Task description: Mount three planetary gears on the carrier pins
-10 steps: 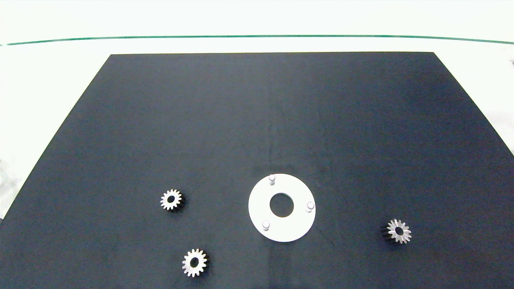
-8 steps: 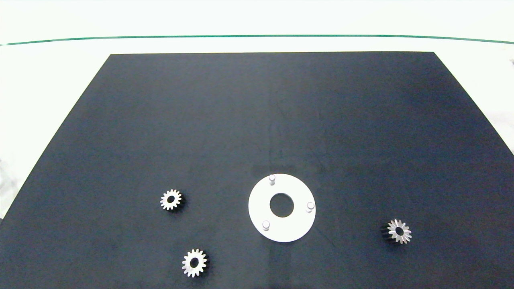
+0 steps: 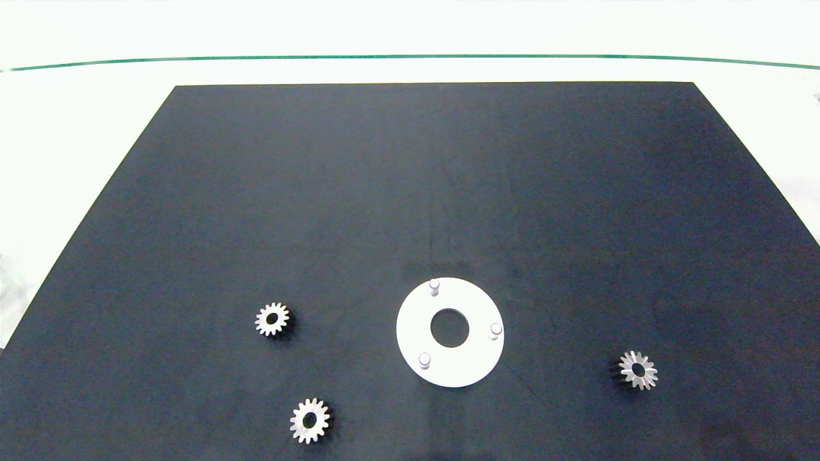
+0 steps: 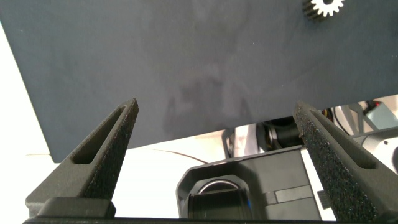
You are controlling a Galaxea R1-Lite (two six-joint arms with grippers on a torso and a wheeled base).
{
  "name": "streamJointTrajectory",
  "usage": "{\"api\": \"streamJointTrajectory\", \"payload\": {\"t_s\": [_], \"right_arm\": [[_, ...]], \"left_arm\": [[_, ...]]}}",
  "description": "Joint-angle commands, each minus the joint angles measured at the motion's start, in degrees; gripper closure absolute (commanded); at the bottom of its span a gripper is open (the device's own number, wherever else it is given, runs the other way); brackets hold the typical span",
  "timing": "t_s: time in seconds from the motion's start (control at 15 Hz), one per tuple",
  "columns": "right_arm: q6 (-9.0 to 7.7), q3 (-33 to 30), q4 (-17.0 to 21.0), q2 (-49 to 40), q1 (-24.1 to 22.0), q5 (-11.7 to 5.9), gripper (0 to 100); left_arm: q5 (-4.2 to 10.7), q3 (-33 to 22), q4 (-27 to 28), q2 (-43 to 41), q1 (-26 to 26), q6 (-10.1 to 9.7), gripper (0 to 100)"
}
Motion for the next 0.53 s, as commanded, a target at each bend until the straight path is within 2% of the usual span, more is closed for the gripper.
{"api": "streamJointTrajectory", "payload": {"t_s": [0.07, 0.33, 0.47, 0.53], "right_arm": [[1.70, -0.2, -4.3, 11.2, 0.0, -0.48, 0], [1.61, -2.0, -11.8, 21.5, 0.3, -0.39, 0], [1.52, -3.6, -12.1, 23.6, 1.1, -0.04, 0], [1.52, -3.9, -12.1, 23.8, 3.6, 0.22, 0]], "left_arm": [[-0.34, 0.0, 0.0, 5.3, 0.0, -0.29, 0], [-0.43, 0.0, -3.0, 8.8, -0.1, -0.64, 0], [-0.43, 0.0, -3.3, 9.3, -0.1, -0.64, 0], [-0.43, 0.0, -3.3, 9.4, -0.1, -0.55, 0]]}}
